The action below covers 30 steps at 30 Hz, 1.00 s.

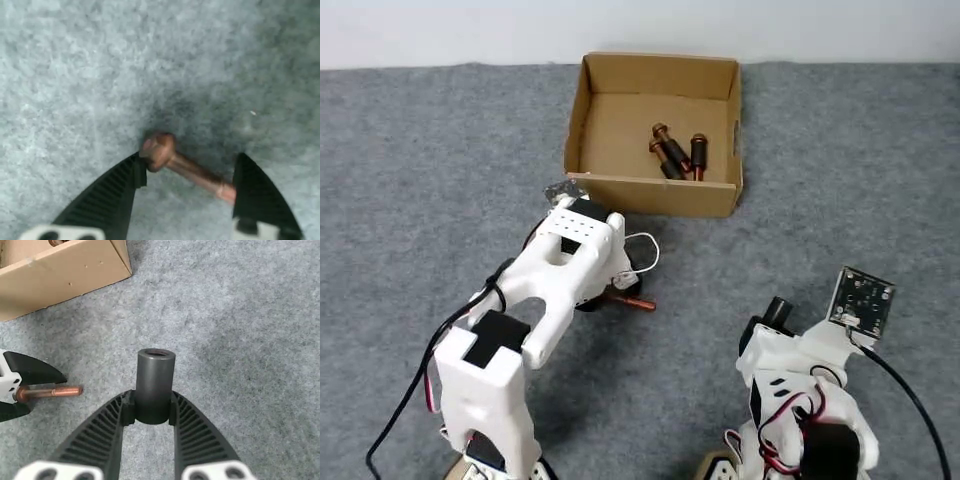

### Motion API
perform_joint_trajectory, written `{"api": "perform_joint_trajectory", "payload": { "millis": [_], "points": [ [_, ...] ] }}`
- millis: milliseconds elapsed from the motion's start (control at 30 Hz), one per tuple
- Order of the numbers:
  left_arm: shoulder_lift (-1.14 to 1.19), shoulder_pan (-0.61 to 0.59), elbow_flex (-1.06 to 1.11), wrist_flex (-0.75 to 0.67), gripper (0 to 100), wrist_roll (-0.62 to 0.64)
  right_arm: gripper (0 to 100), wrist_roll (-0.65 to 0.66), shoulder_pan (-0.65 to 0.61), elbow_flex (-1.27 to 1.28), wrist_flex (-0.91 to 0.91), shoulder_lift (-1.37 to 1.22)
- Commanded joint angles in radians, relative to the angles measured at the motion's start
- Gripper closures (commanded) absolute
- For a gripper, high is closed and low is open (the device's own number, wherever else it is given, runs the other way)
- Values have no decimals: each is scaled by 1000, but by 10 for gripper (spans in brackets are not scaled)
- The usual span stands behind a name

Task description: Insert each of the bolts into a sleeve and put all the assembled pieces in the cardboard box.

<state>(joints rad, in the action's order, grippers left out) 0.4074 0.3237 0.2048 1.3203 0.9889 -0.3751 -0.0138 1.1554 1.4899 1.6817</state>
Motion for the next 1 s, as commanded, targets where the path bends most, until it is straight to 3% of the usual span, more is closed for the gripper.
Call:
{"api": "perform_joint_trajectory", "payload": {
  "millis": [0,400,733,967],
  "points": [
    [26,-37,-5,-48,729,11,991,12,7,0,-24,4],
    [28,-94,-7,-75,985,5,991,11,7,0,-24,4],
    [26,-91,-18,-64,994,5,991,11,7,0,-24,4],
    [9,-87,-189,164,996,-41,991,29,-1,-8,-24,4]
  ]
}}
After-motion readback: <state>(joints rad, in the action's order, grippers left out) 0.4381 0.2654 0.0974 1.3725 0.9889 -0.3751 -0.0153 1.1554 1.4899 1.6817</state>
